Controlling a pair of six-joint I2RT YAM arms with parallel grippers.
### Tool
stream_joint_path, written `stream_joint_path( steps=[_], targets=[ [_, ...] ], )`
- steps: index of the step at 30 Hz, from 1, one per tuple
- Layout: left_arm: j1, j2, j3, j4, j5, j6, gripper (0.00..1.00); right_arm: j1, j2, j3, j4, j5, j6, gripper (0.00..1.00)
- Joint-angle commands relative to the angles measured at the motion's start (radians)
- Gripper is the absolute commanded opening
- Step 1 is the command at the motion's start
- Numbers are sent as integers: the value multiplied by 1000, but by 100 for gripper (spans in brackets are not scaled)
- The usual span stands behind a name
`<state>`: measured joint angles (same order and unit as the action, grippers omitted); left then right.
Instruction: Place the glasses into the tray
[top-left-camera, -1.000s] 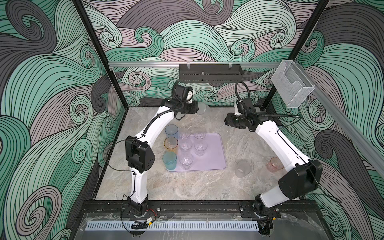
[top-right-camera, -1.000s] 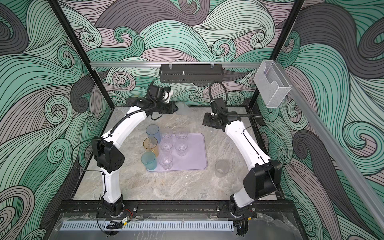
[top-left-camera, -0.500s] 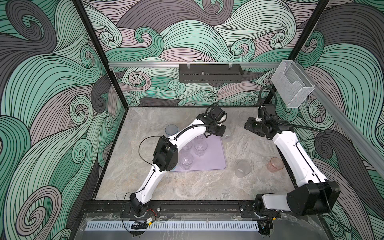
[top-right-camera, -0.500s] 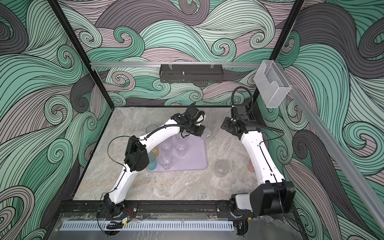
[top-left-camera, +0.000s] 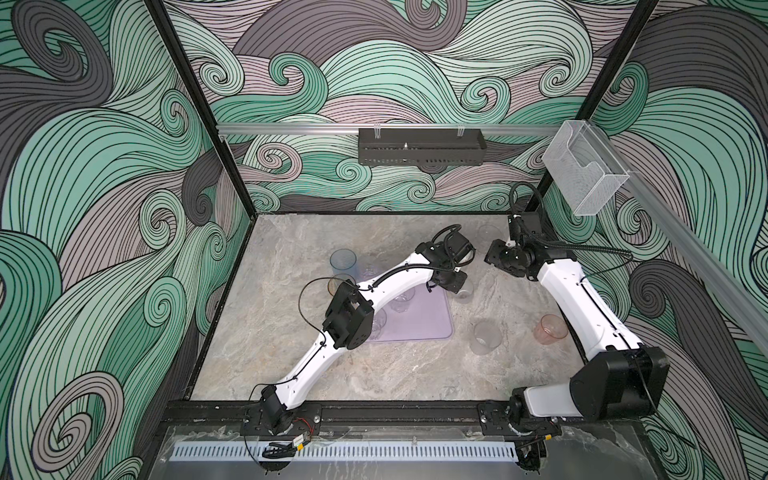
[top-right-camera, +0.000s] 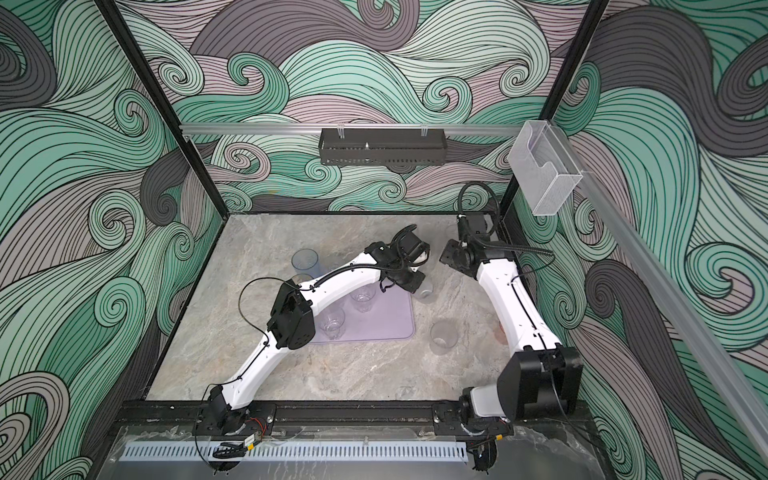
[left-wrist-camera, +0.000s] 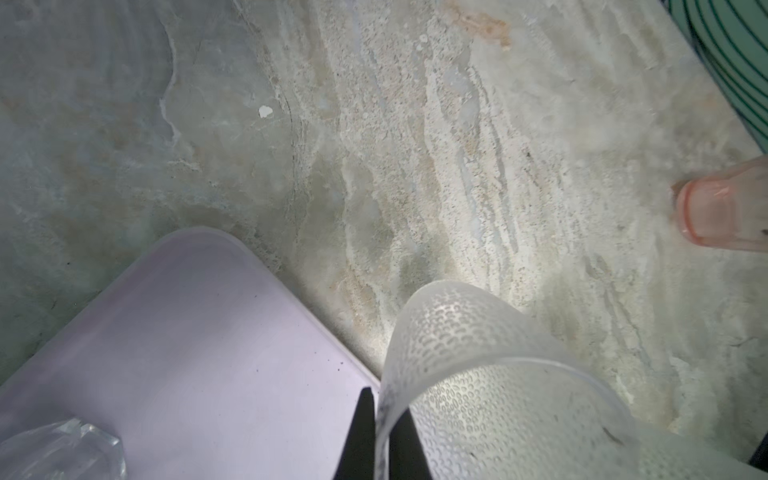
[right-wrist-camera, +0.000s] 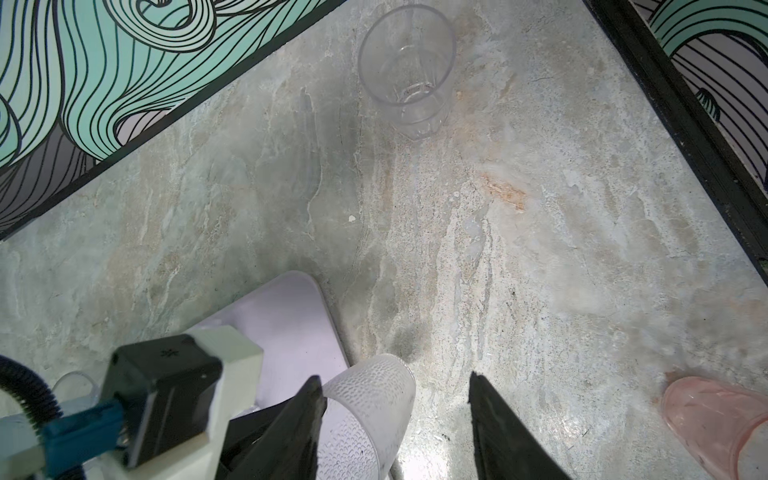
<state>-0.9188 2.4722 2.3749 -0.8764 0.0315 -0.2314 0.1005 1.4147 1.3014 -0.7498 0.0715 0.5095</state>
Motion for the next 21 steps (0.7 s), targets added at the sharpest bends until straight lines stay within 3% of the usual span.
stream_joint_path(
  steps=[1,6,21],
  targets=[
    [-11,34,37,-27,-22,18,0,-6,18,-10,16,6,1,57],
    [-15,47,37,-27,-24,17,2,-5,27,-13,27,-3,6,57],
    [-11,0,94,-31,2,47,30,-5,76,29,58,1,16,57]
  ],
)
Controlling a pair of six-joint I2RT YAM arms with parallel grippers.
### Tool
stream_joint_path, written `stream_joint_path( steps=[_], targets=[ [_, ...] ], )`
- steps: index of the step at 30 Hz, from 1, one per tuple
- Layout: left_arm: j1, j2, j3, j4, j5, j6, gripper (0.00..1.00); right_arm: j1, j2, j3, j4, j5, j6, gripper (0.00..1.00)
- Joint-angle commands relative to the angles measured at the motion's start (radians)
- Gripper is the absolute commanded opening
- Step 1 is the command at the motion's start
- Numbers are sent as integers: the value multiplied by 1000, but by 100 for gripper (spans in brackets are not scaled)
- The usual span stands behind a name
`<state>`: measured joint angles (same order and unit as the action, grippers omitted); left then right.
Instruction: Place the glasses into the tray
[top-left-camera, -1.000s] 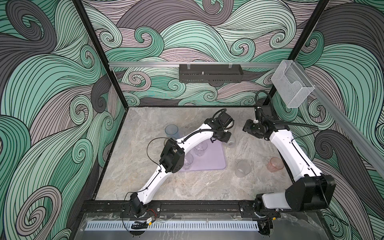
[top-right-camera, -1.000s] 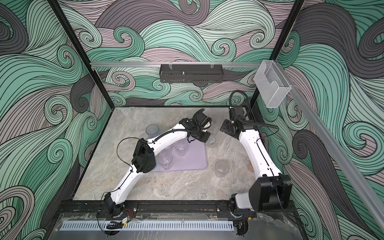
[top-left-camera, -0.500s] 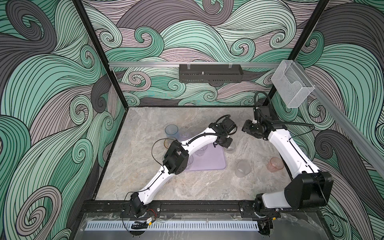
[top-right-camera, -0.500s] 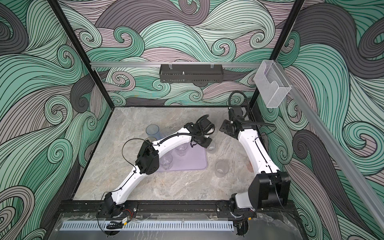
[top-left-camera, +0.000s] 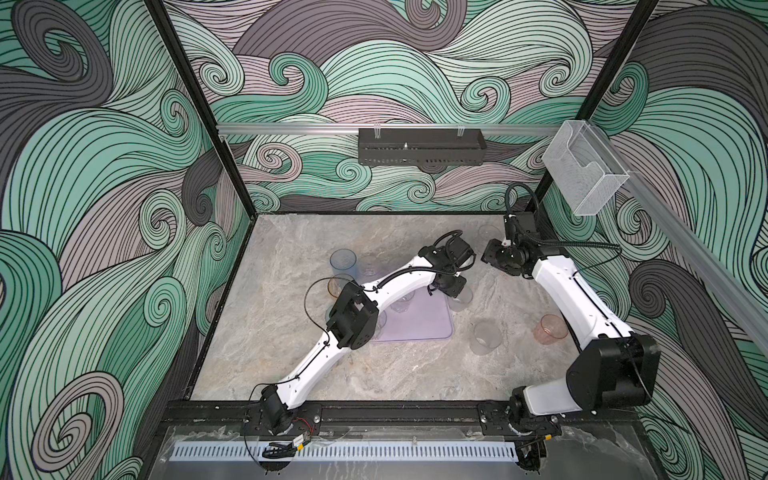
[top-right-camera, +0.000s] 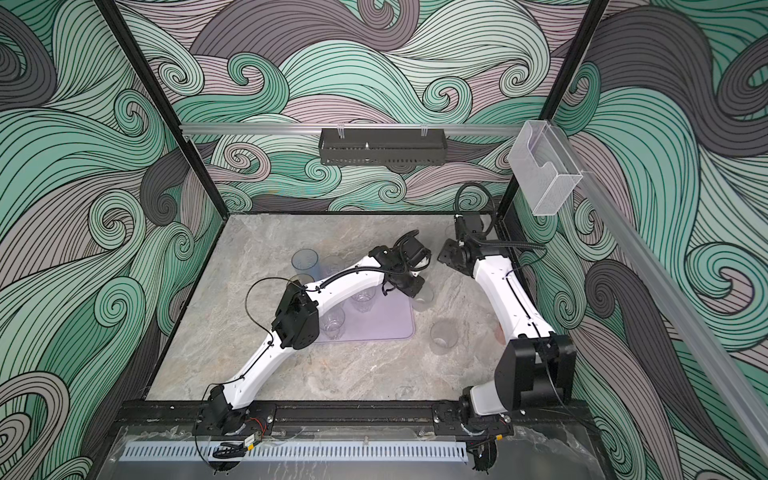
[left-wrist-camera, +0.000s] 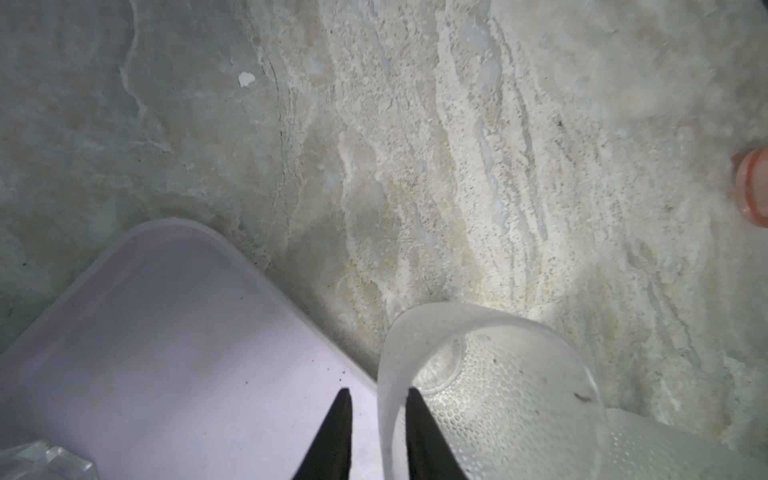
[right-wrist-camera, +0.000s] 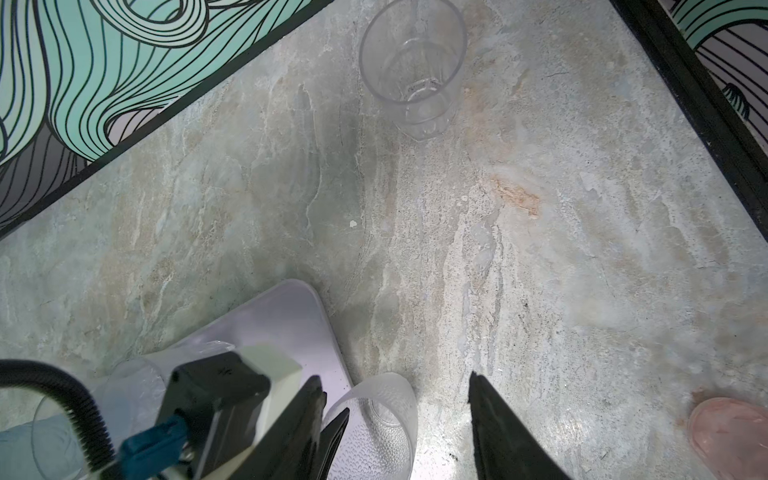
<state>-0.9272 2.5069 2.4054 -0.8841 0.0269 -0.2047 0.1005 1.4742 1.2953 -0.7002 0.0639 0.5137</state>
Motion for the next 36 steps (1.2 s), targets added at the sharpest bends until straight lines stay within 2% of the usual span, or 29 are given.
stream_joint_path(
  steps=[1,4,8,15,20,28,31,36],
  targets=[
    [-1,-44,63,-27,7,22,31,-7,28,50,9,19,14,57],
    [13,-86,59,-29,-7,21,38,-26,70,89,15,59,42,57],
    [34,-173,23,-17,-18,30,45,-72,153,127,70,49,123,57],
    [78,-438,-246,106,-118,57,54,-152,335,259,85,8,167,57],
    [171,-606,-437,148,-153,44,55,-177,440,345,87,-9,174,57],
    [384,-870,-829,251,-148,16,55,-190,606,473,84,-27,175,53],
    [435,-916,-905,273,-150,13,55,-190,672,537,64,-34,167,51],
    [474,-958,-946,268,-177,19,55,-190,744,581,52,-52,173,47]
  ],
)
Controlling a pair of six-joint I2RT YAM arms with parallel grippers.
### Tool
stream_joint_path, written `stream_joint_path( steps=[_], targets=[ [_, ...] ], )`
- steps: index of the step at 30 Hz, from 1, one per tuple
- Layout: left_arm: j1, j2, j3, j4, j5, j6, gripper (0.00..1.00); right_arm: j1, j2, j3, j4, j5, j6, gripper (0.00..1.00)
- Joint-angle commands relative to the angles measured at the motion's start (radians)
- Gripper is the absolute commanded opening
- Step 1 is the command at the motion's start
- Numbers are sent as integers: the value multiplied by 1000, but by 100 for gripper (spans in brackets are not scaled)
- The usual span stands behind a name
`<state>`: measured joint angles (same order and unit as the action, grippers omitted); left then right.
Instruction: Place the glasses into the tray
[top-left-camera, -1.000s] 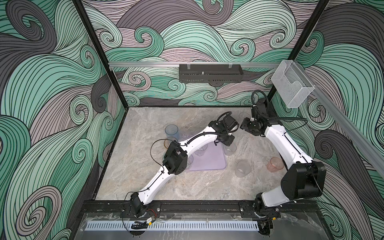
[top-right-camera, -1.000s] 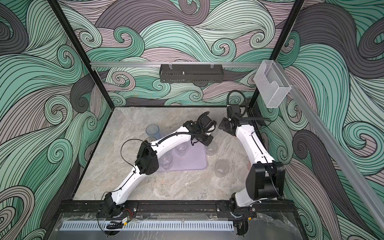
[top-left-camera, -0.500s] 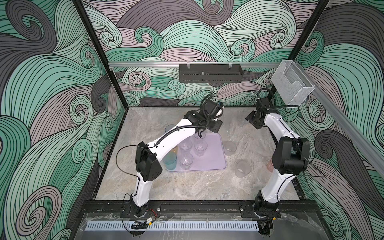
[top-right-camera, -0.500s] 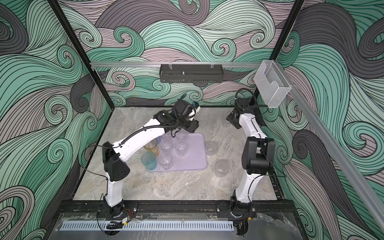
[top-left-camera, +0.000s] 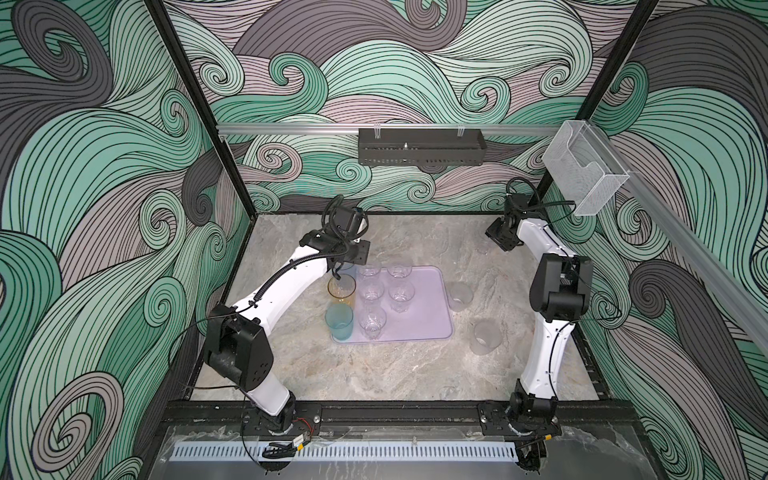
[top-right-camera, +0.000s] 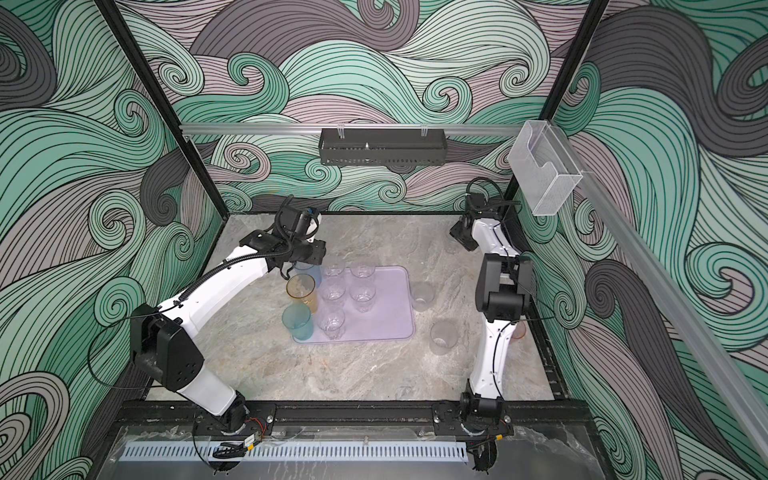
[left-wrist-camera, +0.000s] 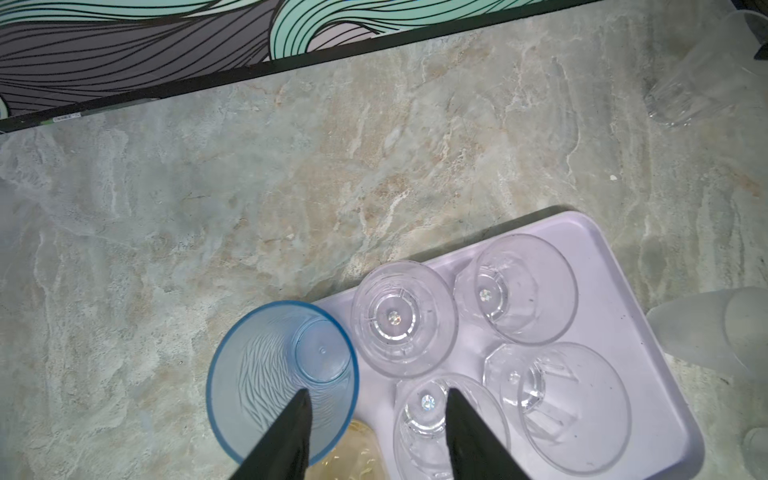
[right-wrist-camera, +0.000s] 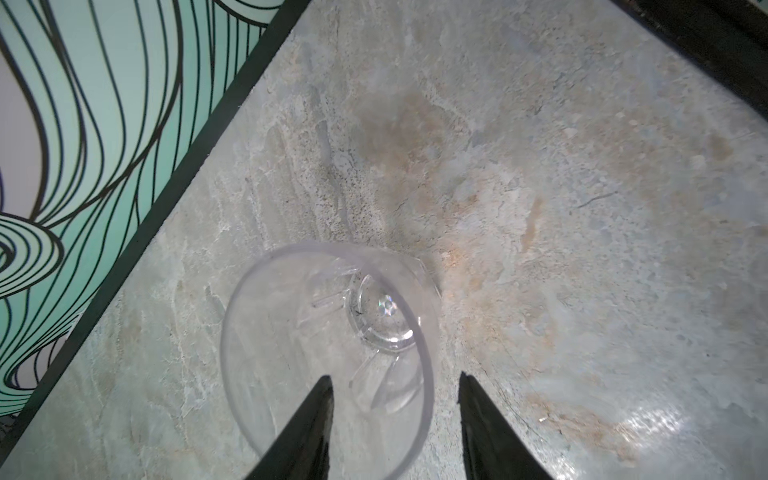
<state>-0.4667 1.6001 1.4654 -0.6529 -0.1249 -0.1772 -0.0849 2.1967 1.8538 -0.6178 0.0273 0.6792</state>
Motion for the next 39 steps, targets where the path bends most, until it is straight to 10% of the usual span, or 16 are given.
stream_joint_path(
  steps=[1,13,39],
  targets=[
    [22,-58,-14,39,-39,-8,55,-5,31,21,-29,-20,9,45],
    [89,-121,-62,49,-56,-47,55,33,-79,-87,-3,-38,-23,6],
    [-36,-305,-271,205,207,-38,56,513,-782,-489,-263,91,-242,5]
  ],
)
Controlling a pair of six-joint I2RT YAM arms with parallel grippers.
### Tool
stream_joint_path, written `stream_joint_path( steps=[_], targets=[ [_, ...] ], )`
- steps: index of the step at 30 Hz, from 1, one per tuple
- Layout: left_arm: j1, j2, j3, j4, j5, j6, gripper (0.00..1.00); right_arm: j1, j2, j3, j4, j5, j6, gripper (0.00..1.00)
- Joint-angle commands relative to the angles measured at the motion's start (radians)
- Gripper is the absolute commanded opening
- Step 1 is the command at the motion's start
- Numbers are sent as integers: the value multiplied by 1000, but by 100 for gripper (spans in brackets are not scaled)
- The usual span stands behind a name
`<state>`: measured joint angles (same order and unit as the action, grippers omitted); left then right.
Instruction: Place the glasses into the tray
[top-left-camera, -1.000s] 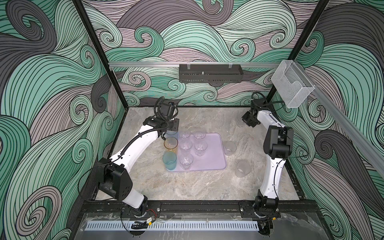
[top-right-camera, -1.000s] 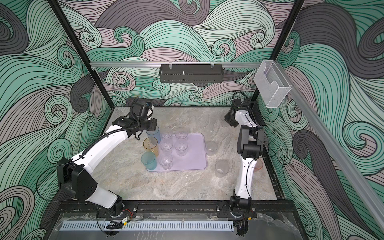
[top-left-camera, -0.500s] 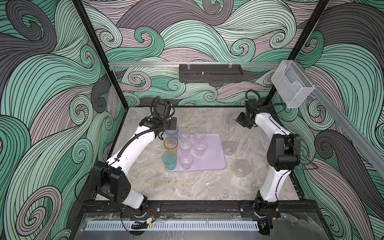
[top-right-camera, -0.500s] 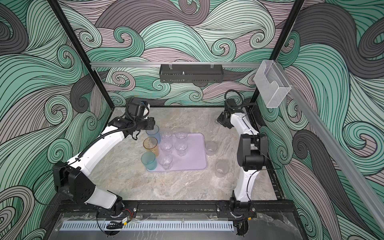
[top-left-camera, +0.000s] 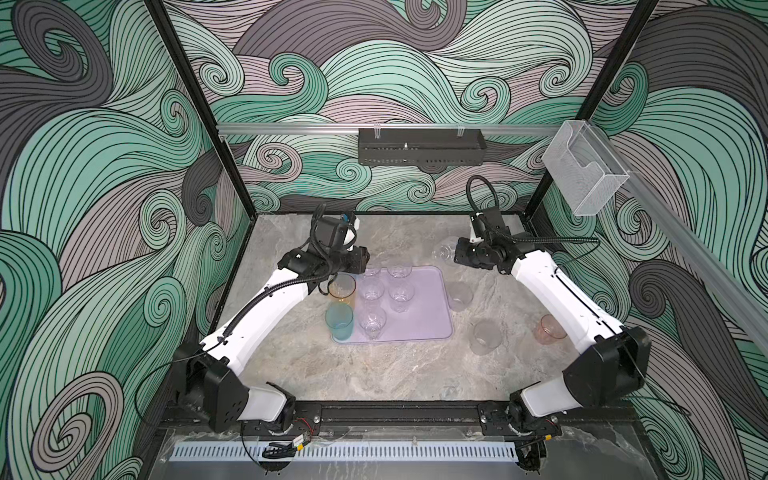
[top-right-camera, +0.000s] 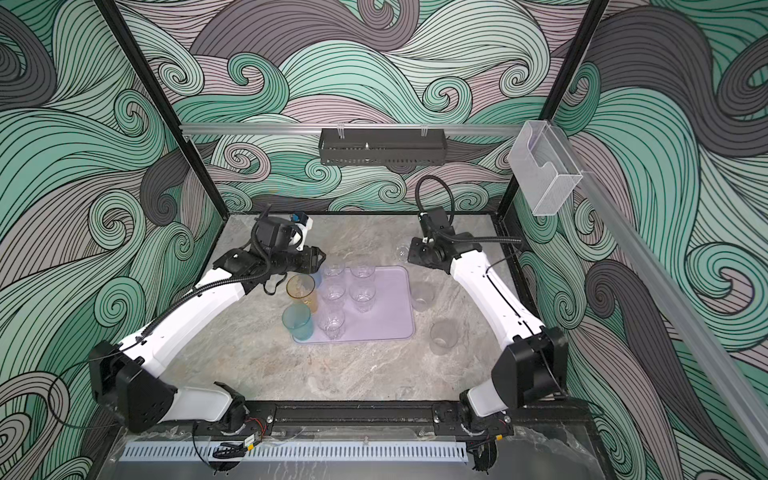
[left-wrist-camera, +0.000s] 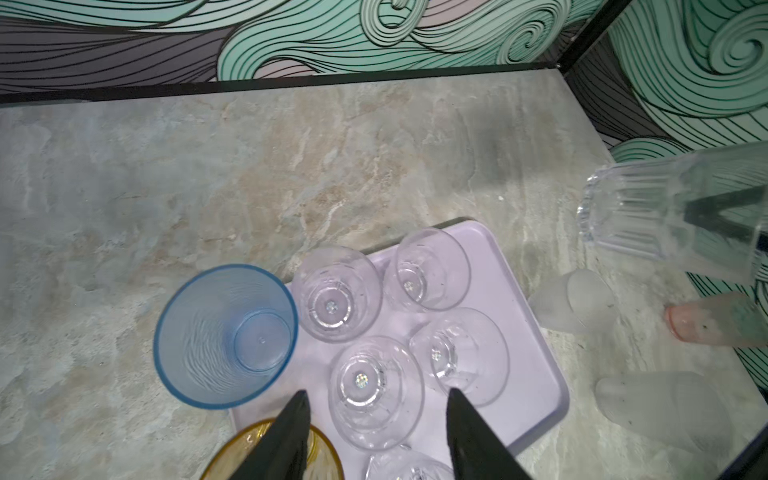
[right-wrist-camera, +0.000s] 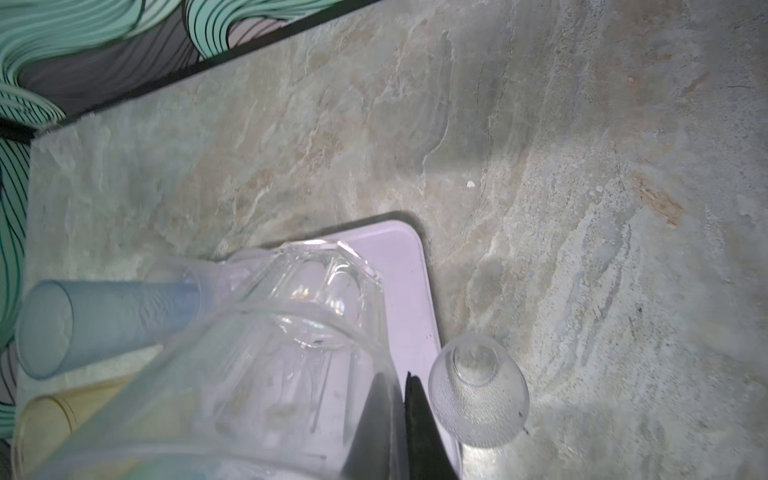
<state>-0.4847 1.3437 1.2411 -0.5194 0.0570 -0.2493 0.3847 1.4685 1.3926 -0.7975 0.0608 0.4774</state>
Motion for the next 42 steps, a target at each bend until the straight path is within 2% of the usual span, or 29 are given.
stream_joint_path(
  steps=[1,11,17,28,42],
  targets=[
    [-23,-64,-69,86,26,37,56,60,-72,-44,-94,67,-39,5],
    [-28,-198,-257,205,2,153,56,190,-240,-204,-215,108,0,5],
    [-26,-237,-325,243,-115,119,57,252,-275,-295,-226,118,41,6],
    [-26,-252,-364,248,-175,130,57,322,-206,-321,-184,131,51,6],
    [-26,-244,-373,244,-190,144,57,414,33,-238,-58,103,63,7]
  ],
)
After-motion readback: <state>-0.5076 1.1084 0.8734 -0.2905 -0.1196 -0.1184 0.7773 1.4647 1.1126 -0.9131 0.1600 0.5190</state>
